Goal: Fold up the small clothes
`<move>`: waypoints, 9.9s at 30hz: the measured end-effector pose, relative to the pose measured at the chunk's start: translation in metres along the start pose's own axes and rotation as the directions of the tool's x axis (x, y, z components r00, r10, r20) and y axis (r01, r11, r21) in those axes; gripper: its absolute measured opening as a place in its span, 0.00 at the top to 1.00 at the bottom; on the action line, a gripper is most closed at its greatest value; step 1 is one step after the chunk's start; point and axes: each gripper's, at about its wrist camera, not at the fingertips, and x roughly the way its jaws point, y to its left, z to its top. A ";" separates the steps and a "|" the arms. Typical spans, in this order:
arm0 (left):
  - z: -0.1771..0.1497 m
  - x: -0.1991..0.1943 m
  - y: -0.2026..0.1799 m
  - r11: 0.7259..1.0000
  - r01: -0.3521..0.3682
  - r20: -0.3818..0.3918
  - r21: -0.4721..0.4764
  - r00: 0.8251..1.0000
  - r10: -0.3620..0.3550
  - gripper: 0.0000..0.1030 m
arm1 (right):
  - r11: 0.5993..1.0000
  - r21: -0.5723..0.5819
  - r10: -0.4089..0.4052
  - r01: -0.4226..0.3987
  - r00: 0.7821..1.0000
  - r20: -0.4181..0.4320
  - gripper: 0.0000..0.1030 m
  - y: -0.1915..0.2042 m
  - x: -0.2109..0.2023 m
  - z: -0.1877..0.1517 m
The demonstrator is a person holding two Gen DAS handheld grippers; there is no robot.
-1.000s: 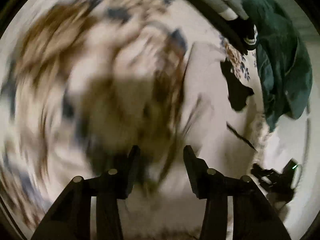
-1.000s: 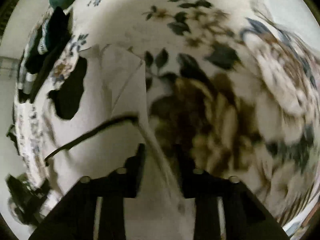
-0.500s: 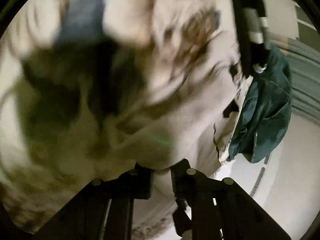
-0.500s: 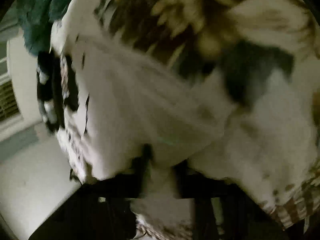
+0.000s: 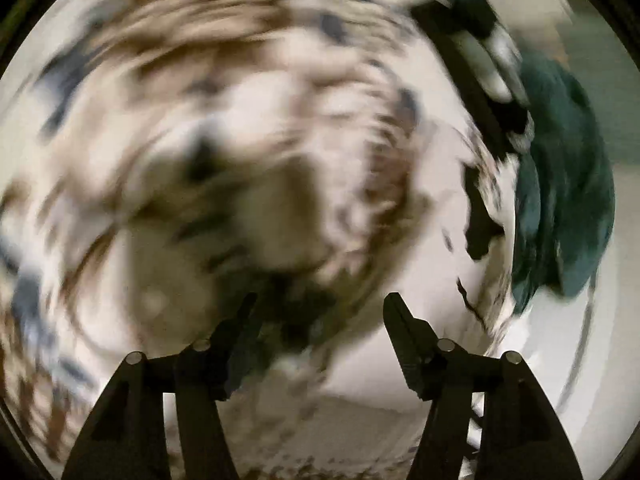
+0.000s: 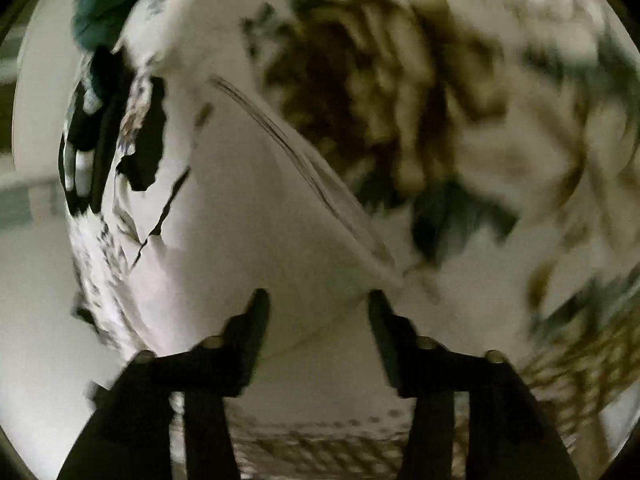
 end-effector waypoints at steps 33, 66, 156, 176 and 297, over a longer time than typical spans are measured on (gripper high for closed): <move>0.051 -0.021 -0.173 0.679 -0.036 0.090 0.733 0.995 -0.045 0.95 | 0.821 -0.541 -0.045 0.182 0.965 0.257 0.94 0.143 -0.041 0.114; 0.048 0.042 -0.058 0.933 -0.142 -0.008 0.330 0.988 0.154 0.42 | 0.973 -0.157 0.182 -0.168 0.980 0.077 0.49 -0.033 -0.001 0.084; 0.324 -0.021 -0.226 0.825 -0.434 0.483 0.363 0.844 0.231 0.00 | 0.784 -0.473 -0.199 0.402 0.884 0.422 0.00 0.423 0.037 0.283; 0.124 -0.157 -0.302 0.715 -0.516 0.545 0.472 0.808 0.224 0.00 | 0.721 -0.477 -0.094 0.503 0.753 0.651 0.00 0.393 -0.206 0.091; -0.111 -0.412 -0.344 0.728 -0.491 0.701 0.479 0.713 0.019 0.00 | 0.711 -0.560 0.207 0.425 0.635 0.744 0.00 0.317 -0.544 -0.173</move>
